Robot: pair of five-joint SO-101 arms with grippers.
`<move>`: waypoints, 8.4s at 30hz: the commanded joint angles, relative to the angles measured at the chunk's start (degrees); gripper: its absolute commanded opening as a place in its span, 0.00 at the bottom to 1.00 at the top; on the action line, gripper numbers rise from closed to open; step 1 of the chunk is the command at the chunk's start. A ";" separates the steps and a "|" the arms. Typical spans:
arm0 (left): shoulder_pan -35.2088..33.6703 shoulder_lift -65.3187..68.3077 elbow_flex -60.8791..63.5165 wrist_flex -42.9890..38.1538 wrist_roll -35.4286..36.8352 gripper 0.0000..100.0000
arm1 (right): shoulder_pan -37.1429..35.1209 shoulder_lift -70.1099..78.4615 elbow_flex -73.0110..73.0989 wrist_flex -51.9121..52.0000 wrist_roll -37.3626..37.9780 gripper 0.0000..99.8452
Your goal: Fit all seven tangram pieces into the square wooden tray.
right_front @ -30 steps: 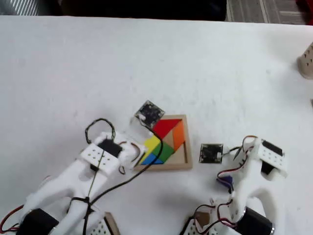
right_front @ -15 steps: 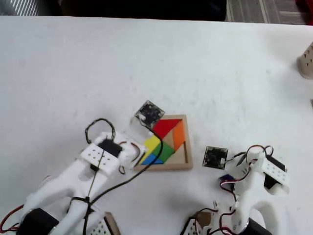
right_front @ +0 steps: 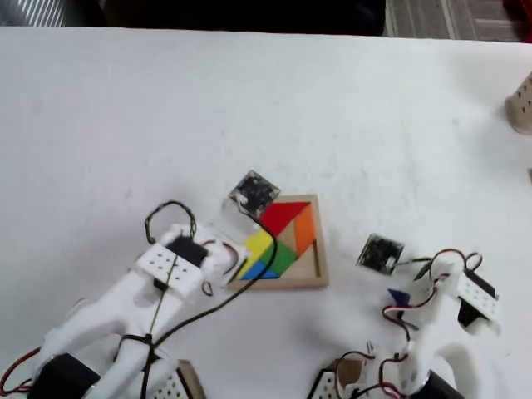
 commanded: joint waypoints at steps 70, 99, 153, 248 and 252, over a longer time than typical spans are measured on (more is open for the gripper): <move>-10.33 -1.27 -2.55 -12.22 17.49 0.02 | -44.79 11.65 -47.65 30.11 -103.91 0.04; 16.75 30.90 -27.96 -15.03 25.49 0.02 | -21.58 -1.63 -21.98 18.42 -93.98 0.02; 18.33 18.51 -13.89 -7.47 19.08 0.02 | -21.58 -1.63 -20.13 16.40 -93.98 0.02; 25.27 31.52 -28.66 -14.51 26.99 0.02 | -18.33 -1.63 -20.04 14.55 -93.98 0.02; 23.60 25.98 -23.47 -14.51 26.99 0.02 | -18.33 -1.63 -20.04 14.55 -93.98 0.02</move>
